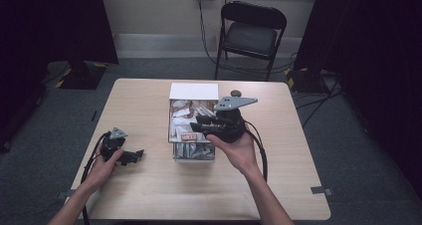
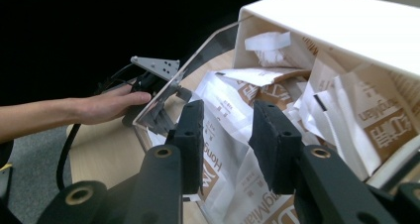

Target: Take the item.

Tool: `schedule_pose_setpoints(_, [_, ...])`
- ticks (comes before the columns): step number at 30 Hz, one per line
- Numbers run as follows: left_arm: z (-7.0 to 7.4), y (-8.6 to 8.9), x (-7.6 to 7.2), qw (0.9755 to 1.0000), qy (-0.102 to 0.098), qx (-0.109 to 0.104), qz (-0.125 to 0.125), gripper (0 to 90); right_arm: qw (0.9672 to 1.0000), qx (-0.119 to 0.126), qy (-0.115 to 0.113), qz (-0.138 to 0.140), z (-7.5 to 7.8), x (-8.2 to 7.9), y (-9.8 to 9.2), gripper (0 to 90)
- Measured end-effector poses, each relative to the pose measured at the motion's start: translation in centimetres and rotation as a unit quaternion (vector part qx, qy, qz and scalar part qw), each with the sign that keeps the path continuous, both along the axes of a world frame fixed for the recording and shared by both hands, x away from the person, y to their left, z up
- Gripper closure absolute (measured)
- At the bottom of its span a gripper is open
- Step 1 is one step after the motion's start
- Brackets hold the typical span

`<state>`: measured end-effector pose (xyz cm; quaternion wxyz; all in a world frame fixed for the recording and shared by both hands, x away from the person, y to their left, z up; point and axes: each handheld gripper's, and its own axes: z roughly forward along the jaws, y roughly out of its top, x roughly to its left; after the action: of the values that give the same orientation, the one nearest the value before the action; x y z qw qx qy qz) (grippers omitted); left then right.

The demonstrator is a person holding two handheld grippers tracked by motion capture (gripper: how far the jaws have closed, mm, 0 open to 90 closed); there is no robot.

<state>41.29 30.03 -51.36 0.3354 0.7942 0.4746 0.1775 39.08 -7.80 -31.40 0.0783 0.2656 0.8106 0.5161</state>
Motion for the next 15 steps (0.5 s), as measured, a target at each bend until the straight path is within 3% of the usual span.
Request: schedule_pose_setpoints(15, [0.00, 0.00, 0.00, 1.0000, 0.000, 0.000, 0.000, 0.0, 0.9995, -0.012, 0.017, 0.025, -0.59, 0.27, 0.83, 71.8])
